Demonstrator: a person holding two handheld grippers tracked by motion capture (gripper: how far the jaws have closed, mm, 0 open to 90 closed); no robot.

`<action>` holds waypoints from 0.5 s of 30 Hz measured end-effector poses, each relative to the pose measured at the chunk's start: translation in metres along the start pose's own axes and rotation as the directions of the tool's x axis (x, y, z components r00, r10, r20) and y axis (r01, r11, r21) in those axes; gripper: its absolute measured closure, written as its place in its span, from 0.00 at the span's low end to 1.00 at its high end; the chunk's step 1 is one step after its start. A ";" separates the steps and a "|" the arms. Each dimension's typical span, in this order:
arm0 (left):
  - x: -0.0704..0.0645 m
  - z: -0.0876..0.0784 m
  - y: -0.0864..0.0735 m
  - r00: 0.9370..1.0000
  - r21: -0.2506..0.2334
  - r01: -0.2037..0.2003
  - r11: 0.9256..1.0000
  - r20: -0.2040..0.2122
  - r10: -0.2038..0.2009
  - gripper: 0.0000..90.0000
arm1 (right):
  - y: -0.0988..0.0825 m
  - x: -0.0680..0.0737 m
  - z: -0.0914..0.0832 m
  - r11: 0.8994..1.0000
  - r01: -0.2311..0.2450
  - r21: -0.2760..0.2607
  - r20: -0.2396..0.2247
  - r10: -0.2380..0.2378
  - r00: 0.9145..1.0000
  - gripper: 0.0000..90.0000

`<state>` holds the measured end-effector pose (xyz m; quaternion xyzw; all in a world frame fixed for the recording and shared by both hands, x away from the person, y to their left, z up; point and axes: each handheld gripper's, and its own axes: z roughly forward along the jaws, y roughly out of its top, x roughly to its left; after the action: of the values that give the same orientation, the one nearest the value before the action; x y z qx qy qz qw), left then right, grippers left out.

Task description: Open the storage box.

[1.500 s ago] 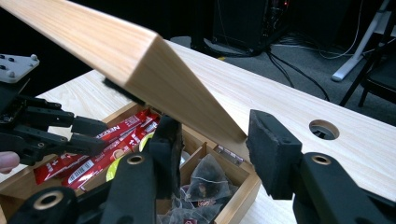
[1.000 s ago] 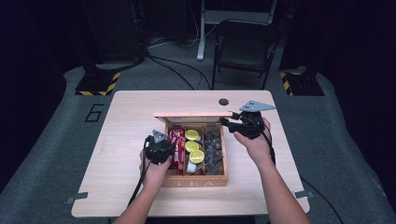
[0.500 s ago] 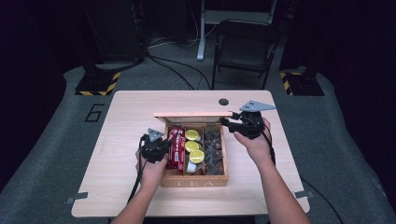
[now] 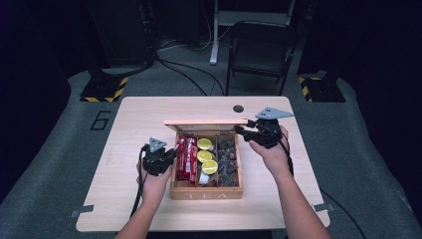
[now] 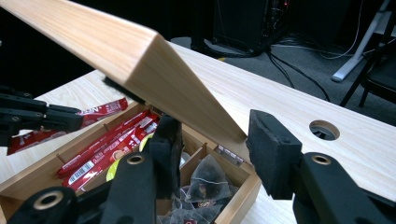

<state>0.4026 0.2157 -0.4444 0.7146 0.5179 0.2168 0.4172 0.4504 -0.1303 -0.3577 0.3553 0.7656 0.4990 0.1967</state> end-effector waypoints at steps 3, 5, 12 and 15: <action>0.006 -0.005 0.001 1.000 0.007 -0.014 1.000 -0.001 0.014 0.93 | 0.000 0.000 0.000 1.000 0.000 0.000 0.000 0.000 1.000 0.61; 0.009 -0.009 0.001 1.000 0.007 -0.015 1.000 -0.007 0.015 0.93 | 0.000 0.000 0.000 1.000 0.000 0.000 0.000 0.000 1.000 0.61; 0.021 -0.022 0.002 1.000 0.003 -0.017 1.000 -0.022 0.017 0.93 | 0.000 0.000 0.000 1.000 -0.001 0.000 0.001 0.001 1.000 0.61; 0.027 -0.029 0.001 0.999 -0.009 -0.011 1.000 -0.036 0.010 0.93 | 0.000 0.000 0.000 1.000 -0.002 0.001 0.001 0.002 1.000 0.61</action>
<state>0.3918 0.2514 -0.4310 0.7116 0.5205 0.2339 0.4099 0.4500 -0.1301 -0.3577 0.3565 0.7653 0.4987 0.1962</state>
